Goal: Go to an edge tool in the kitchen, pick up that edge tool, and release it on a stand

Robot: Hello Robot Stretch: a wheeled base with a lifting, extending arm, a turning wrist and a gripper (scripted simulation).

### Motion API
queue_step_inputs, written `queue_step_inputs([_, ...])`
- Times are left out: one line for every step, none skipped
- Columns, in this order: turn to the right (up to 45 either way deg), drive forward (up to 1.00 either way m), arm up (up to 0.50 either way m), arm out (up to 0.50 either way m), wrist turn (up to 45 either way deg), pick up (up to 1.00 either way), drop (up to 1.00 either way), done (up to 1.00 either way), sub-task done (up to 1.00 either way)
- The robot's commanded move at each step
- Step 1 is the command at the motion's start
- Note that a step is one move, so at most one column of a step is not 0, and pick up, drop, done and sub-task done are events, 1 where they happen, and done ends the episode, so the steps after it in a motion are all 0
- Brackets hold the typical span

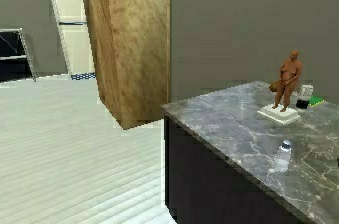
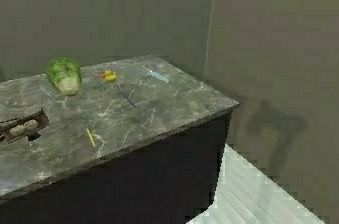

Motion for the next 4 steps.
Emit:
queue_step_inputs([-3.0,0.00,0.00,0.00,0.0,0.00,0.00,0.00,0.00])
queue_step_inputs([45.0,0.00,0.00,0.00,0.0,0.00,0.00,0.00,0.00])
queue_step_inputs([45.0,0.00,0.00,0.00,0.0,0.00,0.00,0.00,0.00])
queue_step_inputs([3.0,0.00,0.00,0.00,0.0,0.00,0.00,0.00,0.00])
